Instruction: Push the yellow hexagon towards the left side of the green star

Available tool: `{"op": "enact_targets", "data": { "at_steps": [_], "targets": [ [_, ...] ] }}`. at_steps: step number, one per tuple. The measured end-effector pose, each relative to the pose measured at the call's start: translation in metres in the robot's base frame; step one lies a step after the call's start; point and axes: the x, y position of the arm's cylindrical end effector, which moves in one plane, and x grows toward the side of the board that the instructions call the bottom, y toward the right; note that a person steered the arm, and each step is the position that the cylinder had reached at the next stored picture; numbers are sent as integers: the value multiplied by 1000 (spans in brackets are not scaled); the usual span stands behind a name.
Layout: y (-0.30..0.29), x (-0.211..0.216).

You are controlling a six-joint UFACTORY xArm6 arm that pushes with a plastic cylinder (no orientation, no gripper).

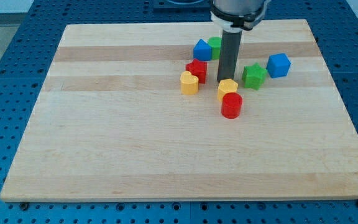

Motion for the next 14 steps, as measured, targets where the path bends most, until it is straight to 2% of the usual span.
{"op": "enact_targets", "data": {
  "at_steps": [3, 5, 7, 8, 9, 10, 11, 14],
  "targets": [
    [-15, -1],
    [-31, 20],
    [-30, 68],
    [-26, 70],
    [2, 46],
    [38, -17],
    [53, -48],
    [25, -46]
  ]
}}
